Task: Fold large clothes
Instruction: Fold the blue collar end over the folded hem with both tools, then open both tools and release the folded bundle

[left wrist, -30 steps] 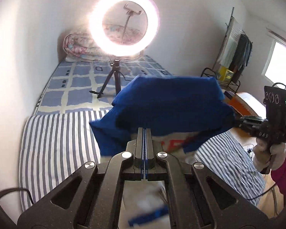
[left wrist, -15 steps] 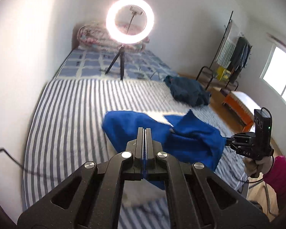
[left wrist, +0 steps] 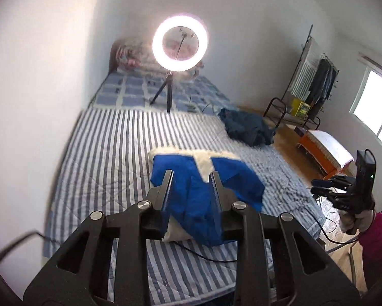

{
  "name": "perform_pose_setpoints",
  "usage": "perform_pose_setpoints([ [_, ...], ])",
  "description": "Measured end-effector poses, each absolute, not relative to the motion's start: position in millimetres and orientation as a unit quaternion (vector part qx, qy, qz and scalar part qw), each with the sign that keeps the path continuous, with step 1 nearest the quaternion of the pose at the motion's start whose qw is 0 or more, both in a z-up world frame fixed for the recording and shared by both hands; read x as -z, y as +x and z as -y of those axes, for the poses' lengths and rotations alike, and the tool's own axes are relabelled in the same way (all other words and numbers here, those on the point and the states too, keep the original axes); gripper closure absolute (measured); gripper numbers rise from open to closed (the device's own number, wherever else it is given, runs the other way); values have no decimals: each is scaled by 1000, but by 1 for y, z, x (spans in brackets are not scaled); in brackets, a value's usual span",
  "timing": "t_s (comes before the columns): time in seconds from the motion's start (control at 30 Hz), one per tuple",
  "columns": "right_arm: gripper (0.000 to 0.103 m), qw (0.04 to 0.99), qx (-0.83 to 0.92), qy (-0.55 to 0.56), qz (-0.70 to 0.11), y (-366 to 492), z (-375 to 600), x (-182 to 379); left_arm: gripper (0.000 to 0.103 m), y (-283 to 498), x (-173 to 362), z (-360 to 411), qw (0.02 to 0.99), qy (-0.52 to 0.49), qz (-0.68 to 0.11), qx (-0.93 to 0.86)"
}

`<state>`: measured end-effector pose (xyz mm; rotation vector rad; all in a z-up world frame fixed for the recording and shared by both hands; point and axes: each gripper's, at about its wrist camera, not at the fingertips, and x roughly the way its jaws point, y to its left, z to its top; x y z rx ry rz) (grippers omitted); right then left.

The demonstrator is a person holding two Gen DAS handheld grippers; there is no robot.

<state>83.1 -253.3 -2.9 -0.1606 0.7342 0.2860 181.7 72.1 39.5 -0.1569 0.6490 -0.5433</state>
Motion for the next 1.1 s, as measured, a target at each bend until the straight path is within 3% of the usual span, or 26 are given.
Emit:
perform_pose_setpoints([
  [0.2, 64, 940, -128, -98, -302, 43, 253, -76, 74, 138, -110, -86, 923, -72, -267, 270],
  [0.37, 63, 951, -117, -122, -258, 17, 250, -131, 73, 103, -173, -103, 934, -71, -220, 274],
  [0.47, 55, 957, -106, -136, -232, 5, 248, -159, 58, 88, -200, -111, 940, -64, -200, 268],
  [0.57, 49, 963, -98, -140, -208, -1, 250, -181, 55, 82, -208, -119, 943, -69, -197, 261],
  [0.6, 47, 964, -97, -138, -203, -2, 251, -185, 54, 83, -206, -122, 943, -71, -199, 258],
  [0.67, 38, 966, -95, -132, -200, 0, 256, -186, 43, 89, -194, -125, 940, -78, -215, 253],
  [0.73, 31, 966, -87, -129, -207, 8, 261, -175, 41, 102, -173, -125, 934, -88, -240, 248],
  [1.1, 29, 936, -95, -23, -340, 96, 301, -20, 41, 251, 0, -110, 850, -222, -415, 235],
])
